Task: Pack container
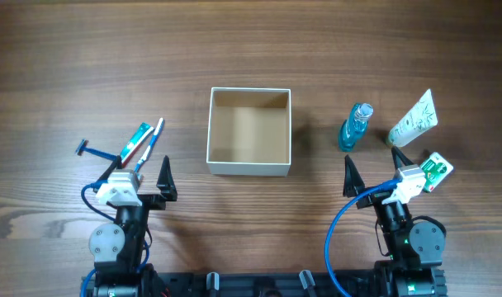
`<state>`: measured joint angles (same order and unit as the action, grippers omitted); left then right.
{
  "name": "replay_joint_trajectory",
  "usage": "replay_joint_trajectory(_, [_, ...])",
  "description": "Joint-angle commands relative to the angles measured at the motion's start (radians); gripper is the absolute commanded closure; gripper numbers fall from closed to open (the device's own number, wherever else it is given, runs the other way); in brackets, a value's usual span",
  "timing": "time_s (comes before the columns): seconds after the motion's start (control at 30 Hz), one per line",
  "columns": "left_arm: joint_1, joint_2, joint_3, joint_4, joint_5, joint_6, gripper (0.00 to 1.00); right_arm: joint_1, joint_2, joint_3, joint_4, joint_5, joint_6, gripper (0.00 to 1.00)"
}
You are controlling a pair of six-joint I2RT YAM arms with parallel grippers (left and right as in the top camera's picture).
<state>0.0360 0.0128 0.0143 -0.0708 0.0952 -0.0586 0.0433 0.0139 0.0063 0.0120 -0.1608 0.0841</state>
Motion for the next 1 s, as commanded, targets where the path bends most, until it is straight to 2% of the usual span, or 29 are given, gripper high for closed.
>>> replay_joint_trajectory(0.0, [0.005, -0.006, -0.009, 0.002, 0.001, -0.01, 0.0, 0.005, -0.001, -0.001, 0.002, -0.013, 0.001, 0.0])
replay_joint_trajectory(0.33, [0.005, -0.006, -0.009, 0.002, 0.0, -0.01, 0.0, 0.005, 0.0, -0.001, 0.002, -0.021, 0.005, 0.0])
replay_joint_trajectory(0.47, [0.005, -0.006, -0.009, 0.002, 0.001, -0.01, 0.0, 0.005, 0.0, -0.001, 0.016, -0.04, 0.149, 0.0])
replay_joint_trajectory(0.53, [0.005, -0.006, -0.009, 0.002, 0.001, -0.01, 0.0, 0.005, 0.0, 0.0, 0.013, -0.073, 0.168, 0.0])
replay_joint_trajectory(0.7, [0.005, -0.006, -0.009, 0.003, 0.001, -0.01, 0.0, 0.005, 0.02, 0.061, -0.014, -0.014, 0.177, 0.0])
replay_joint_trajectory(0.87, [0.005, -0.006, -0.009, 0.003, 0.001, -0.01, 0.0, 0.005, 0.189, 0.225, -0.084, -0.013, 0.157, 0.0])
replay_joint_trajectory(0.97, [0.005, -0.006, -0.009, 0.003, -0.017, -0.006, 0.0, 0.005, 0.38, 0.406, -0.192, -0.012, 0.086, 0.0])
